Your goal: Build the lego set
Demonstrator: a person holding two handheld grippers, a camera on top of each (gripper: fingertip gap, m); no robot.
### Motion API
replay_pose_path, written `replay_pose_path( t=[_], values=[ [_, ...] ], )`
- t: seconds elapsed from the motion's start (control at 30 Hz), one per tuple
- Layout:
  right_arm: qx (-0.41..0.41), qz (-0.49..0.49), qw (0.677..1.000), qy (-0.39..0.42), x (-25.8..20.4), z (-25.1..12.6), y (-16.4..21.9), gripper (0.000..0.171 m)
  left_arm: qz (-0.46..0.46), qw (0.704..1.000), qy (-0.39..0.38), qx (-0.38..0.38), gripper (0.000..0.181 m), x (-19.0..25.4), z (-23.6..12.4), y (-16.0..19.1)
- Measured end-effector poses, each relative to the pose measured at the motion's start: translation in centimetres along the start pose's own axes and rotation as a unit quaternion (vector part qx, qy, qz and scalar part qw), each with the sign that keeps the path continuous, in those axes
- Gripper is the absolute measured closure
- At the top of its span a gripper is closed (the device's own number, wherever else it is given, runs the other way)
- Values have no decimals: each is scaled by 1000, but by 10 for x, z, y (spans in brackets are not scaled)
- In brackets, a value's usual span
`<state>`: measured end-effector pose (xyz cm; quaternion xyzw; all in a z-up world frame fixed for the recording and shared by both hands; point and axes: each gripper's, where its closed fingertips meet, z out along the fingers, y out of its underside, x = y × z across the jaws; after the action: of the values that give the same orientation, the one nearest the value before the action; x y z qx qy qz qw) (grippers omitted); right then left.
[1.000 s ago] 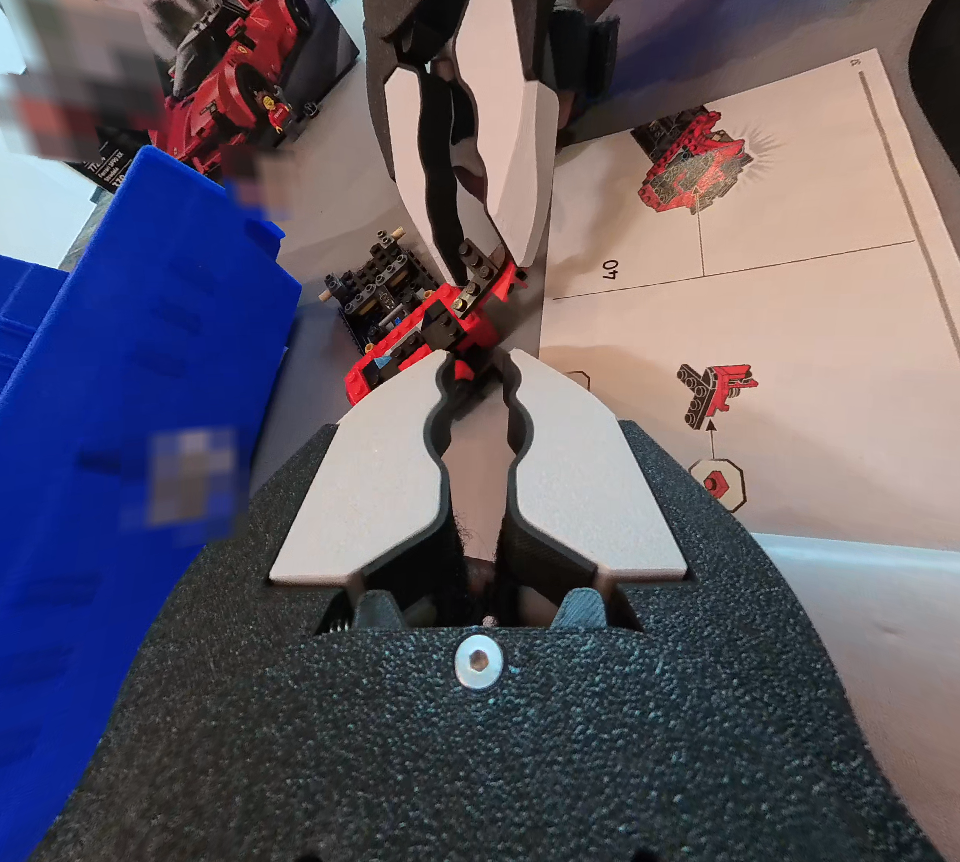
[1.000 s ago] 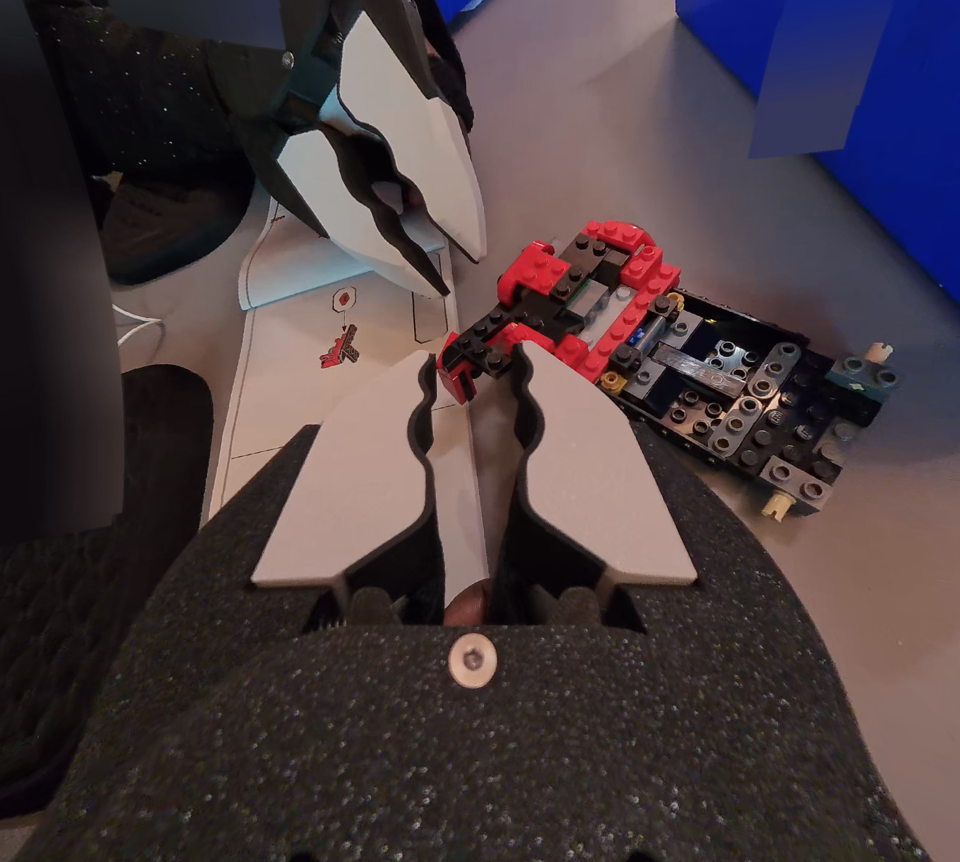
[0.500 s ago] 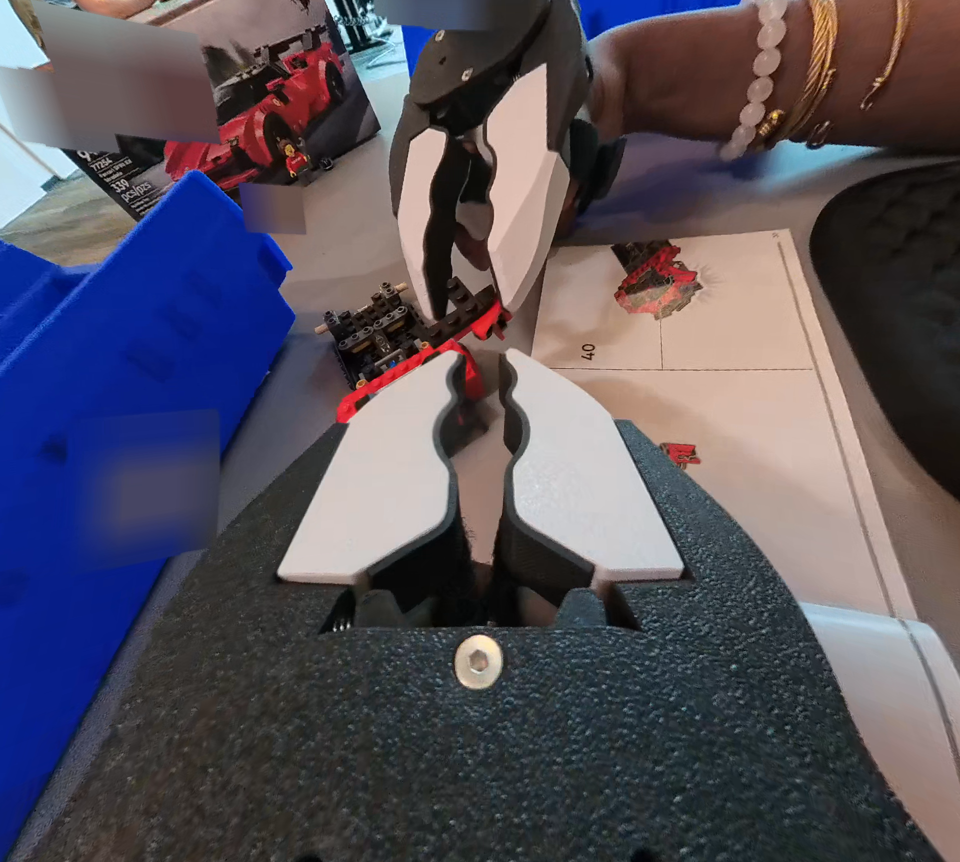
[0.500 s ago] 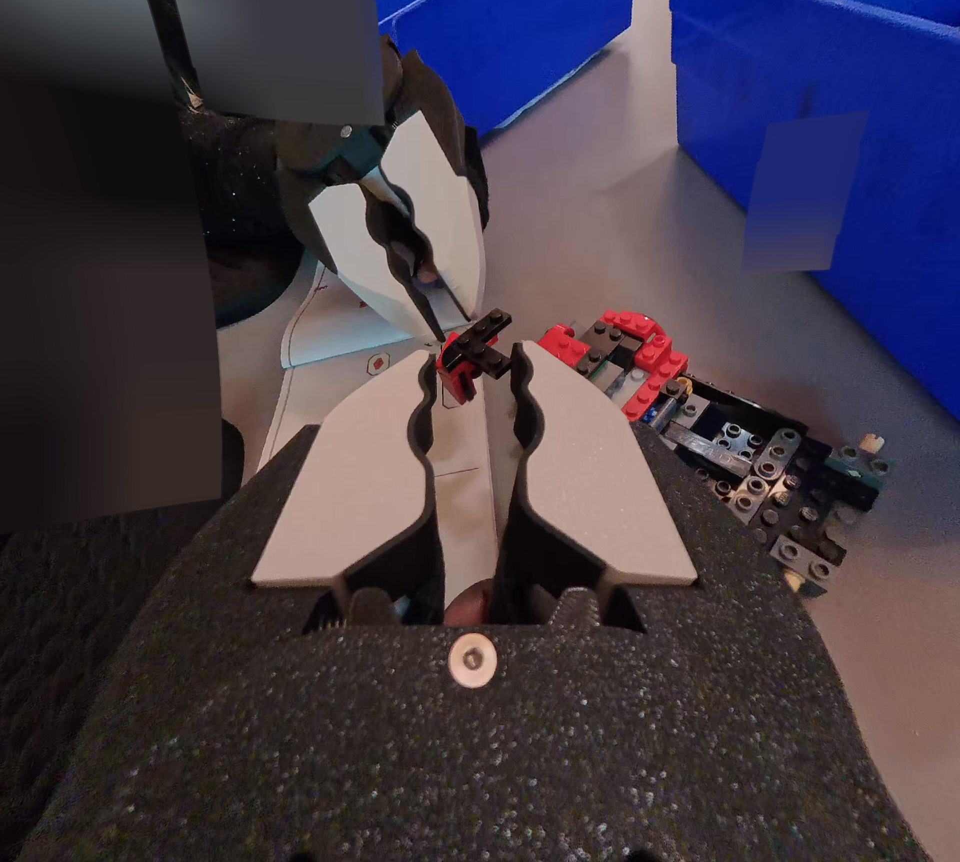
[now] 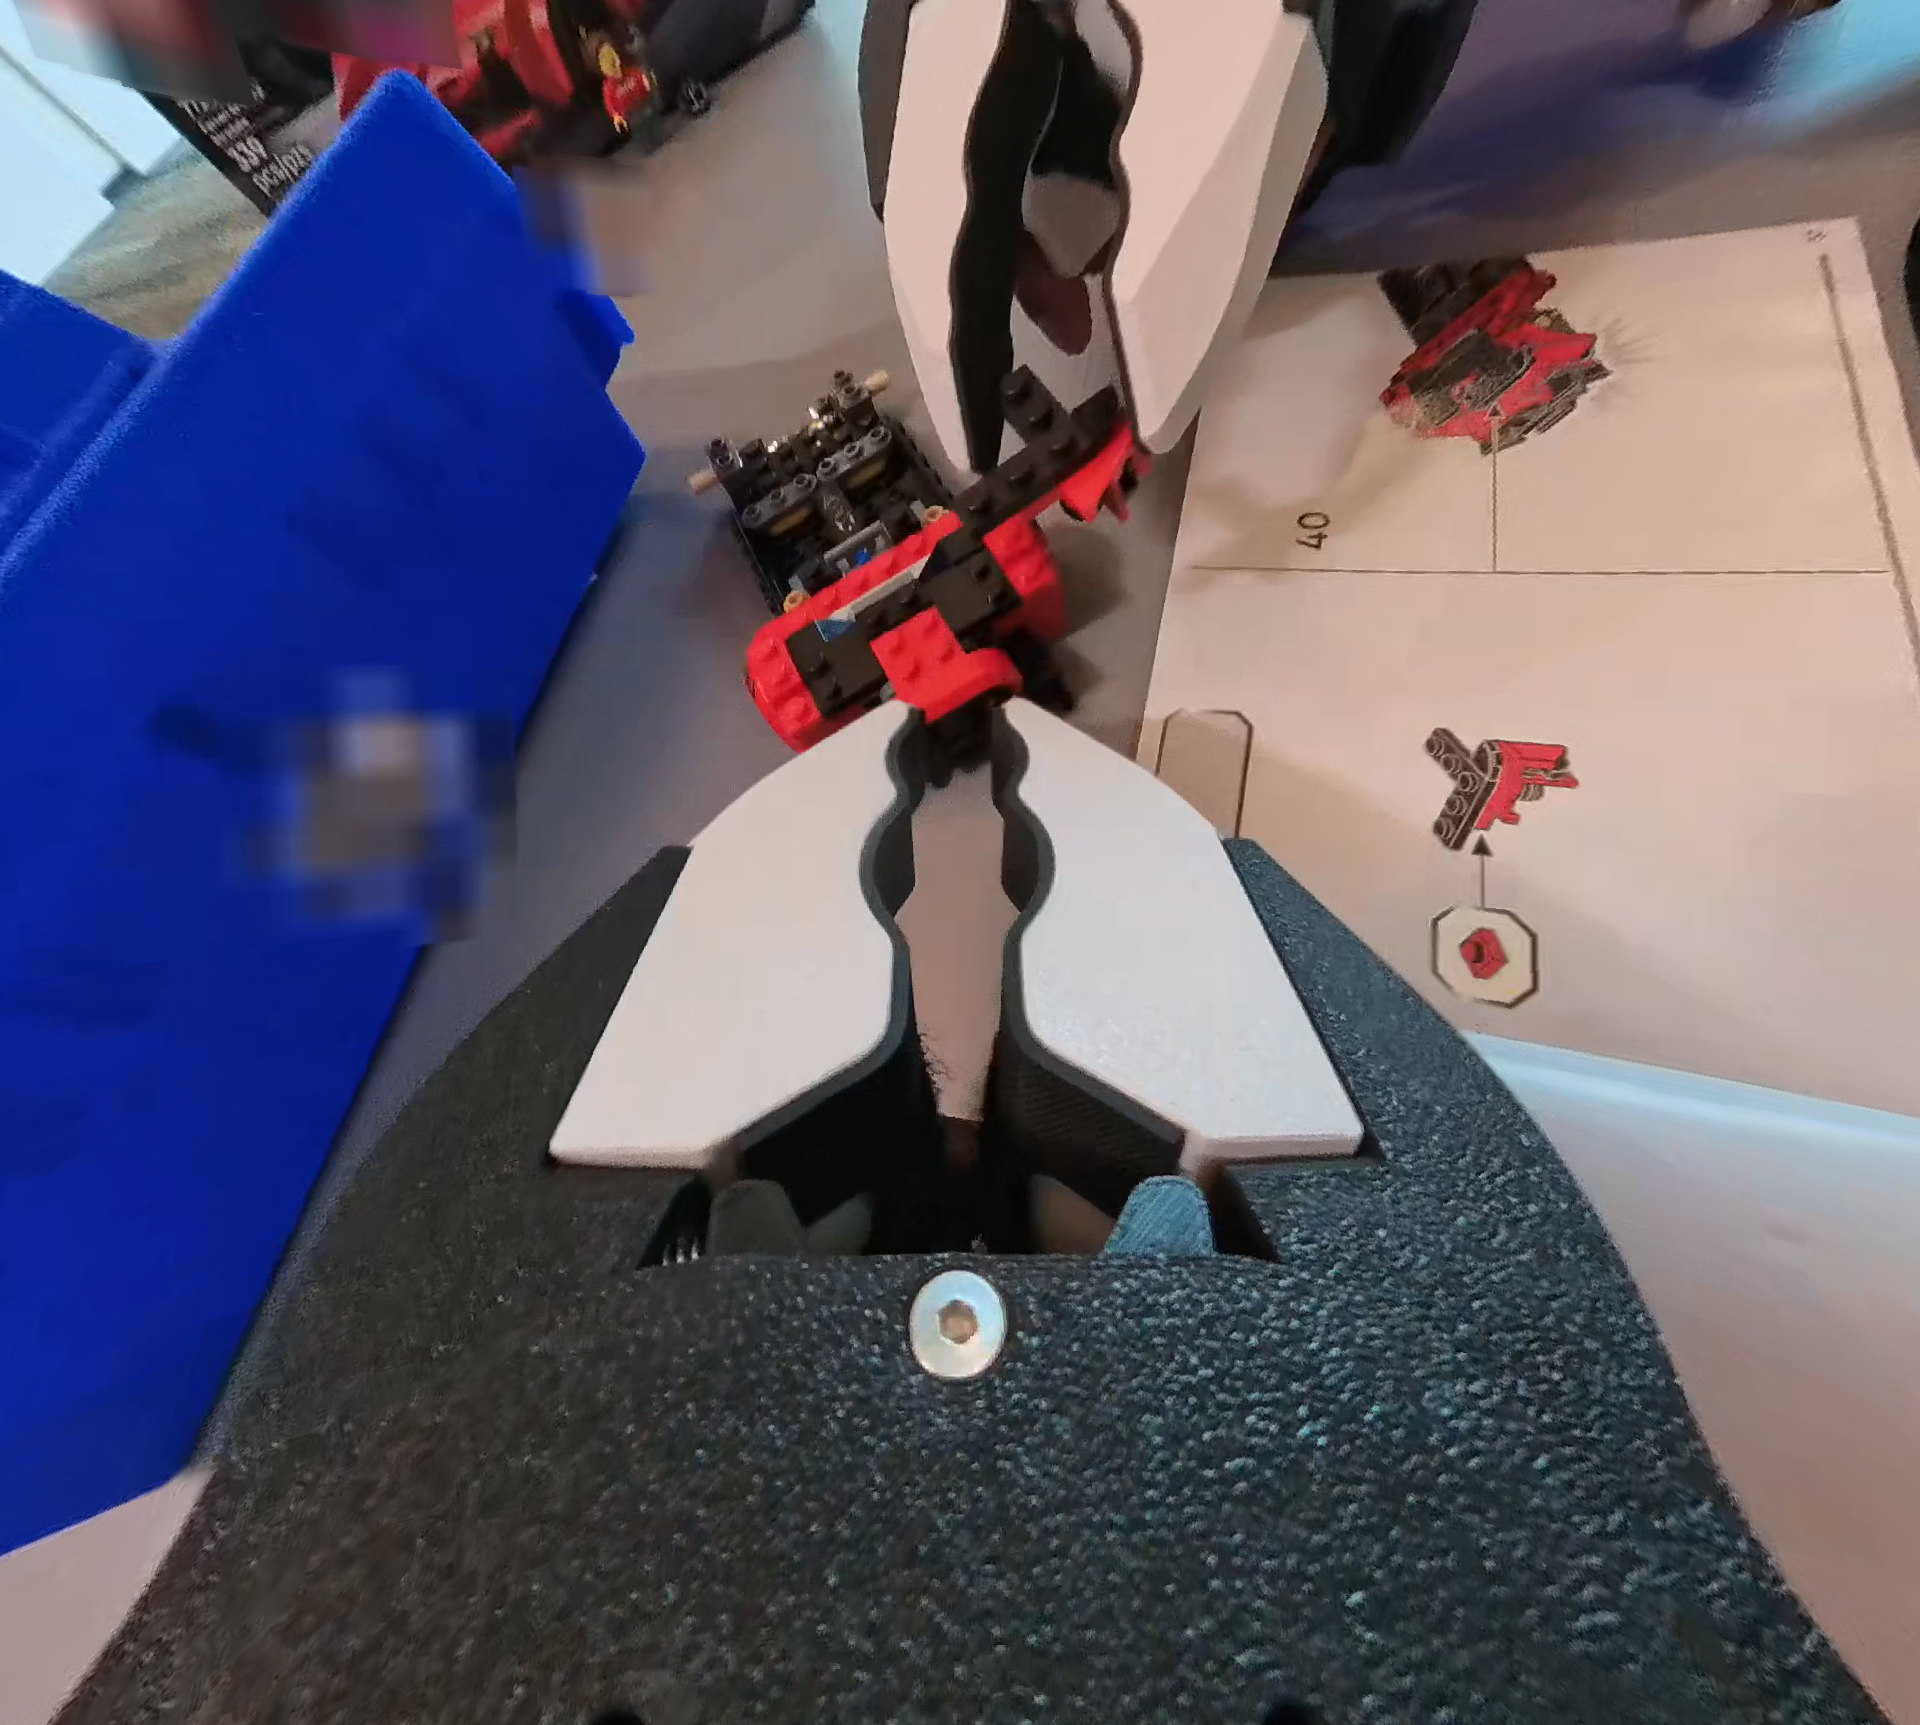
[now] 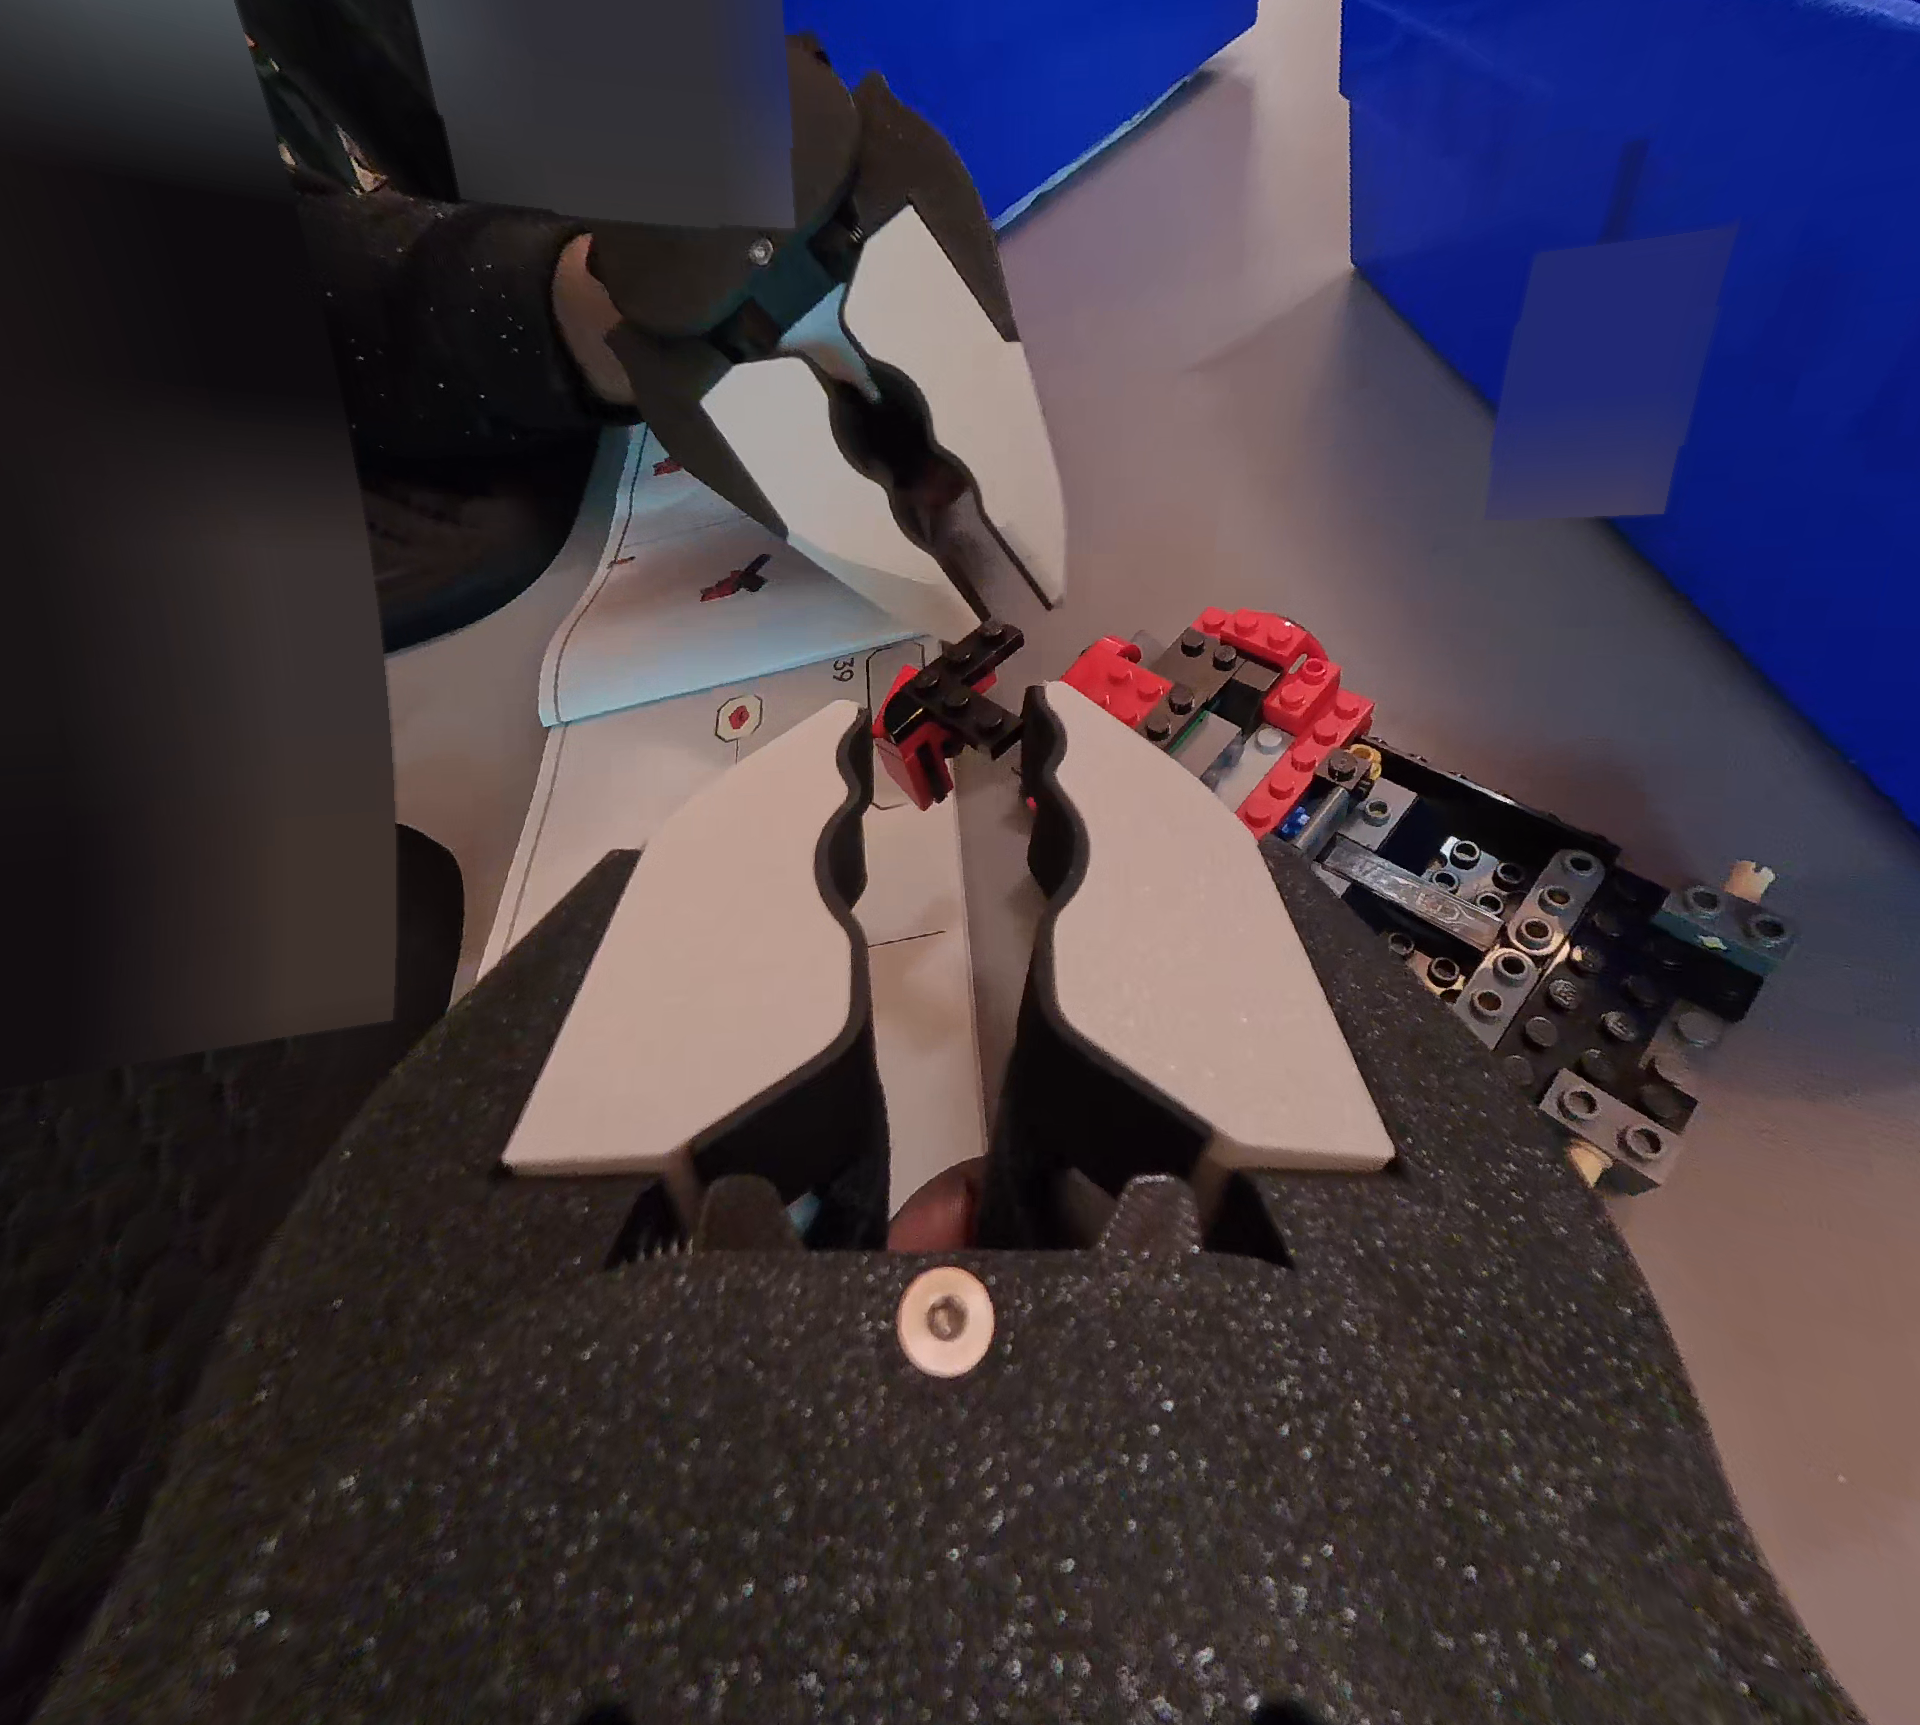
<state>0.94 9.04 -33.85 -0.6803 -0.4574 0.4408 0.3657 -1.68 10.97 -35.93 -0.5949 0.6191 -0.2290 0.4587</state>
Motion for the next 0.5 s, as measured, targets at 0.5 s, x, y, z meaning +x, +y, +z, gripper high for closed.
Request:
replay_pose_path(
  t=[0.5],
  values=[
    [-16, -1, 1000, 9, 4, 10, 7, 144, 11, 999, 31, 35, 172, 12, 0, -13]
  ],
)
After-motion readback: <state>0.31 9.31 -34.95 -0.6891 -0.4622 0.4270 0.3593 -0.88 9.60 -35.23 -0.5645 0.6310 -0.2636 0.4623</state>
